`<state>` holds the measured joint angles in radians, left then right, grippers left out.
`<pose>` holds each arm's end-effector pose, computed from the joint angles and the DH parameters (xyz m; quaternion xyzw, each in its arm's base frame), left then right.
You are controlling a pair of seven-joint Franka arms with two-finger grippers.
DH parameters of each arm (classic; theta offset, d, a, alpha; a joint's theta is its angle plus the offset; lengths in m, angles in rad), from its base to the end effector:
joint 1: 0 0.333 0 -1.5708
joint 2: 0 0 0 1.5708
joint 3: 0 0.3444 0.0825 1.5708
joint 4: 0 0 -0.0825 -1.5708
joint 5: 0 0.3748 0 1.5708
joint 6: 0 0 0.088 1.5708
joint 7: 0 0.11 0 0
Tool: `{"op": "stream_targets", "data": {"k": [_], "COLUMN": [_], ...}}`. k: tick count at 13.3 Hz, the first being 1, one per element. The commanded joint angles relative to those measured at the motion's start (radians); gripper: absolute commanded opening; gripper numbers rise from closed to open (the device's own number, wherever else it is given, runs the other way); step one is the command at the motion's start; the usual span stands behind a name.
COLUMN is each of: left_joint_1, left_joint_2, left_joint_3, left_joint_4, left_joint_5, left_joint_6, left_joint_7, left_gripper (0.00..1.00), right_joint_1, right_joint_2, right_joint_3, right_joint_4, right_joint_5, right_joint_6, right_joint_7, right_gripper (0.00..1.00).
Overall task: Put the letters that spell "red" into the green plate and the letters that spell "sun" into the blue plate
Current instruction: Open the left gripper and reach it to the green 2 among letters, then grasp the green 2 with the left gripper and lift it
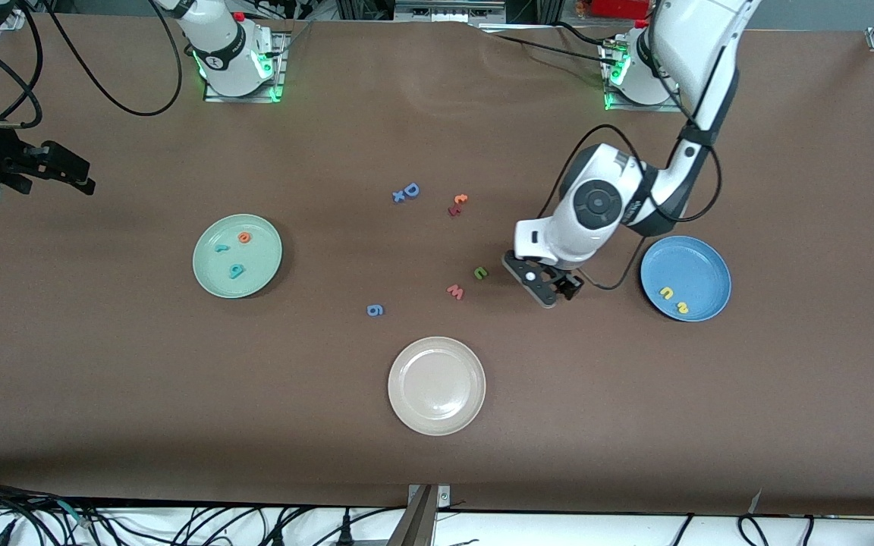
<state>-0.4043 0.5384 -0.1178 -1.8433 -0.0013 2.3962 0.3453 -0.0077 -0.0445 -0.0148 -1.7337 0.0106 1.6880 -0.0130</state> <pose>0.5712 -0.3209 0.2649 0.9107 -0.4118 0.0063 0.0312 0.5368 -0.0112 0.6083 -1.0000 0.0054 0.0005 0.0056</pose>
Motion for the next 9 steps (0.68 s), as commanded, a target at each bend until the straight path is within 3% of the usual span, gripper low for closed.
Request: {"op": "stream_targets", "data": {"k": [1,9], "left_joint_1": [-0.071,-0.194], "left_joint_2": [0.098,0.213], "left_joint_3": [0.021,0.086], "left_joint_4": [0.108,0.139], "left_joint_5": [0.014,0.018], "left_joint_6": [0.038,0.179], "left_joint_7": [0.0,-0.077], "left_gripper": [1.0,1.0], "right_joint_1": [-0.003,-0.003], "right_joint_2": [-0.001,-0.001], "right_joint_3": [0.003,0.003], "right_joint_4": [0.014,0.014], "right_joint_5": [0.019,0.019], "right_joint_6": [-0.017,-0.017], "right_joint_7": [0.007,0.007], "right_gripper": [1.0,1.0]}}
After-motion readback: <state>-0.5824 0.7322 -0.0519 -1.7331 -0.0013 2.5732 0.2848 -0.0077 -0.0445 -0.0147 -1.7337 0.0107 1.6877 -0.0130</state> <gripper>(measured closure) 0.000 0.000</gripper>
